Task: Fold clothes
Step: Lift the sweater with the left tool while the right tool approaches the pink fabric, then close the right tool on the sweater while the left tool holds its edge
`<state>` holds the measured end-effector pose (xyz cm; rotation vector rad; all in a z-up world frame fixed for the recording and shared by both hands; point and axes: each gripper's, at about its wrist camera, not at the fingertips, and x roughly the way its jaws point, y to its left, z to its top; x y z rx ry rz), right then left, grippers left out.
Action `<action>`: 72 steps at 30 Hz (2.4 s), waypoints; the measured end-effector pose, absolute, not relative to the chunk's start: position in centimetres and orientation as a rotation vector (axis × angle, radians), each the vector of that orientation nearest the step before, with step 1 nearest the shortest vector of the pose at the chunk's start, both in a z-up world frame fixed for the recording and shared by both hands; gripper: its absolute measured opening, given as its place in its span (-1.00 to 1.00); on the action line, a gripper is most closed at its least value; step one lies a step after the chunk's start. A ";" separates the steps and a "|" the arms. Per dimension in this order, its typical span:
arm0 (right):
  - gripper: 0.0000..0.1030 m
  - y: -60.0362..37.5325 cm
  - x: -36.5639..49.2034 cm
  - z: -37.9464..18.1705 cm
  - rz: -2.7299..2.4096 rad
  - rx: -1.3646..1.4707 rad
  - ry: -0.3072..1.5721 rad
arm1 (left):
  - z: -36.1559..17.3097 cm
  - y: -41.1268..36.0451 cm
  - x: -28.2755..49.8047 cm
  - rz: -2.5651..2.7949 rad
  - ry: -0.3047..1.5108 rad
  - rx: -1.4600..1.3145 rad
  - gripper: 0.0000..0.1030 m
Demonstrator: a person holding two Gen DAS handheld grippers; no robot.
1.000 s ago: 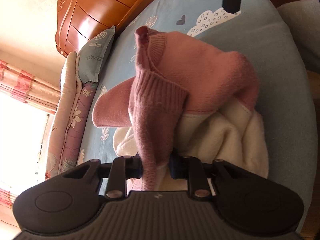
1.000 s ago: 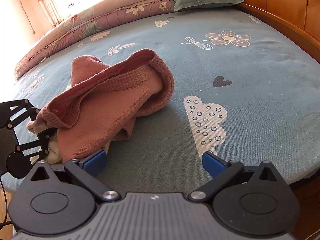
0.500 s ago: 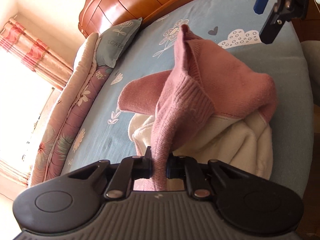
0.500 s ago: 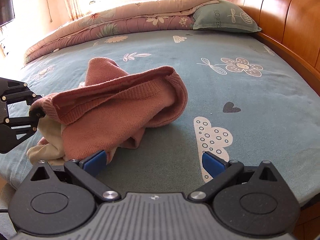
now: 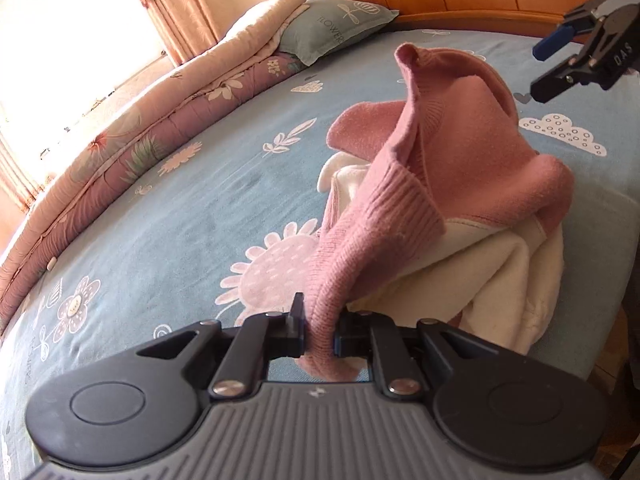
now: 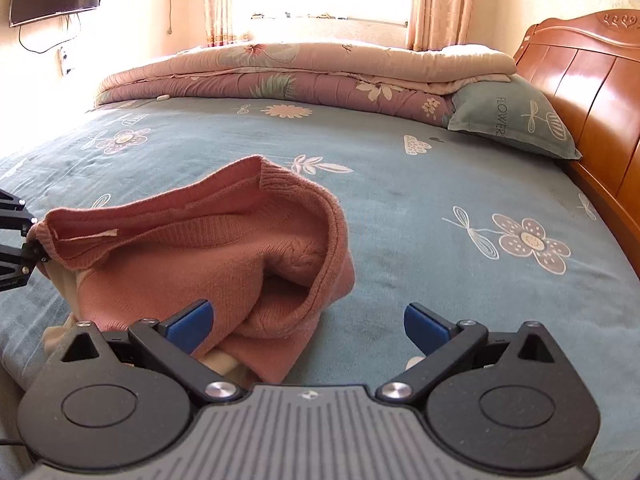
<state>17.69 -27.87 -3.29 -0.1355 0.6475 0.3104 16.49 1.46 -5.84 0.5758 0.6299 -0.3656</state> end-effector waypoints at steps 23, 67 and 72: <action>1.00 -26.9 23.7 -2.4 0.721 0.072 0.748 | -5.1 6.3 21.5 -0.375 0.733 0.258 -0.70; 0.77 -23.0 25.9 -8.5 0.377 -0.293 0.709 | -8.0 6.4 23.5 -0.349 0.764 0.213 -0.64; 0.38 -25.8 24.8 -6.0 0.548 -0.068 0.717 | -8.2 7.5 23.8 -0.364 0.778 0.167 -0.58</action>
